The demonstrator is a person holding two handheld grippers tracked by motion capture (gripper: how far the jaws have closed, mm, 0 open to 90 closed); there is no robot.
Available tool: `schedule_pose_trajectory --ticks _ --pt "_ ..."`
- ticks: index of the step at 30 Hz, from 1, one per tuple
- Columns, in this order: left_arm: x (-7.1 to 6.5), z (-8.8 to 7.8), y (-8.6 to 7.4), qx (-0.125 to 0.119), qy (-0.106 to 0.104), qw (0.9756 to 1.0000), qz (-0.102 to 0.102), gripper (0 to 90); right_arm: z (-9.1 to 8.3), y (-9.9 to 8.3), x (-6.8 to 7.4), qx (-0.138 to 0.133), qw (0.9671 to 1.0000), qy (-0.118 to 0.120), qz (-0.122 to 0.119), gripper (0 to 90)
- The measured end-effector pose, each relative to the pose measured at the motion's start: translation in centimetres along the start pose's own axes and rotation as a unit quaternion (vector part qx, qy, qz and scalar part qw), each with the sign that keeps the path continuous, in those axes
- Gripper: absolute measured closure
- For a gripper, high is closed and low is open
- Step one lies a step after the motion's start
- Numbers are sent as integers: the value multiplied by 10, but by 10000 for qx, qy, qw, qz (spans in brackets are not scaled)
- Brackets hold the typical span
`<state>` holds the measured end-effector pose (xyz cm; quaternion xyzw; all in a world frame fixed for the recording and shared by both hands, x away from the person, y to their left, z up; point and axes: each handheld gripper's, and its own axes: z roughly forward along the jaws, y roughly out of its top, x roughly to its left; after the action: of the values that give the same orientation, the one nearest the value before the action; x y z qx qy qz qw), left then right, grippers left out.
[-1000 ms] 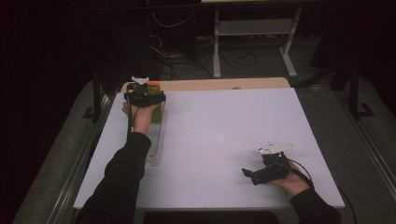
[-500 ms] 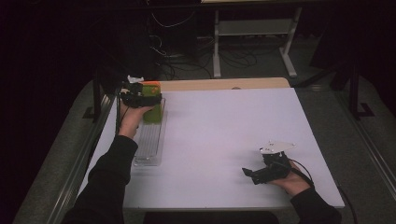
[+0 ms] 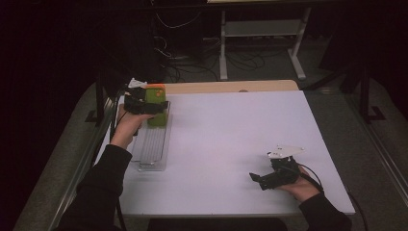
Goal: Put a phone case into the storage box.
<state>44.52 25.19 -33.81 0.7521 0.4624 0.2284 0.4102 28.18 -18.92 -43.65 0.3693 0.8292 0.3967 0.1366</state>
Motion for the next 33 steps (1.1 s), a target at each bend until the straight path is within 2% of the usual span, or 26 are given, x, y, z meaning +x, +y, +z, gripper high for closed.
schedule_pose_trajectory --ticks 6,10,11,12,15,18,19,20,33 --pt "-13 -12 -2 -38 -405 9989 219 0 -2 0 0 4 10000 -9 2 0" --pt "-21 -17 -7 -89 -715 9970 282 0 -2 1 0 -22 10000 -19 3 0" --pt "-21 -19 -8 -27 -772 9963 370 0 -3 1 0 -17 10000 -21 9 0" --pt "-23 -20 -10 -59 -858 9957 332 0 -4 1 1 -13 10000 -17 46 0" --pt "-28 -24 -14 -41 -1010 9937 486 0 -6 2 0 -66 10000 -5 1 0" --pt "-35 -31 -20 -43 -1193 9915 510 0 -8 3 -1 -89 9999 38 -28 0" --pt "-36 -33 -22 -49 -1218 9906 628 0 -9 4 -1 -85 9999 44 -41 0" --pt "-39 -35 -25 -36 -1276 9900 596 0 -10 4 -1 -85 9999 69 -69 0" --pt "-56 -53 -55 -38 -1591 9835 857 0 -20 13 1 -245 9994 173 -155 0"
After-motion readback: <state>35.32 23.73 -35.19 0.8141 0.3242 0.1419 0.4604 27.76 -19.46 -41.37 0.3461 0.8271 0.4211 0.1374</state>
